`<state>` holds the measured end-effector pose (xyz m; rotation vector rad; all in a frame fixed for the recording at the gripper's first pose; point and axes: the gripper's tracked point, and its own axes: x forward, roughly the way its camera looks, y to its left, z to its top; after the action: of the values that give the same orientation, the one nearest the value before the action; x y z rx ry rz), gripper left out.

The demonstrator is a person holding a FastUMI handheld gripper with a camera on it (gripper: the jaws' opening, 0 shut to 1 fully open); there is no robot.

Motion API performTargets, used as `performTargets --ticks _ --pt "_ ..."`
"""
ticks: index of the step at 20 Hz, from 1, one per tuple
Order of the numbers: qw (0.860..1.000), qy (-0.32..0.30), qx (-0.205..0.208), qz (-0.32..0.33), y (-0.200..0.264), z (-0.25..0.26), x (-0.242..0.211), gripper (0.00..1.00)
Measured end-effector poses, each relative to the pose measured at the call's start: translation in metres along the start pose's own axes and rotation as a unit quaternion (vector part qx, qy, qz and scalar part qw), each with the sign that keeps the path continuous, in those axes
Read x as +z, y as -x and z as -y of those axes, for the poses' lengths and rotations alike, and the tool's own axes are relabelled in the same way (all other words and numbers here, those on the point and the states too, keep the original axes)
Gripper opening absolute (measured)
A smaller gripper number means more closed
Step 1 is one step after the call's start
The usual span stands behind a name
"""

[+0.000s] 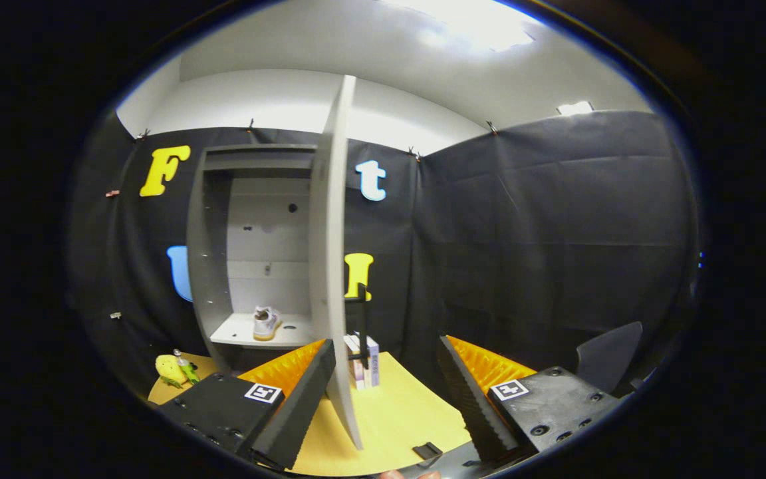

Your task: Open the shoe cabinet door, grab the shoes and put them into the shoe cabinet, then close the shoe cabinet door.

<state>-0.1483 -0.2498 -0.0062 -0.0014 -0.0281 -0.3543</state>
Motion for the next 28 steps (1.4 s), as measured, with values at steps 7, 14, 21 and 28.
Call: performTargets --ticks 7,14,21,28 --pt "0.999 -0.024 0.027 -0.037 -0.095 0.006 -0.027 0.98" --pt "0.995 -0.043 0.061 -0.064 -0.130 -0.007 -0.037 0.98" --pt "0.993 -0.042 0.078 -0.073 -0.120 -0.027 -0.039 0.98" --pt "0.988 -0.046 0.123 -0.081 -0.093 -0.093 -0.042 0.98"
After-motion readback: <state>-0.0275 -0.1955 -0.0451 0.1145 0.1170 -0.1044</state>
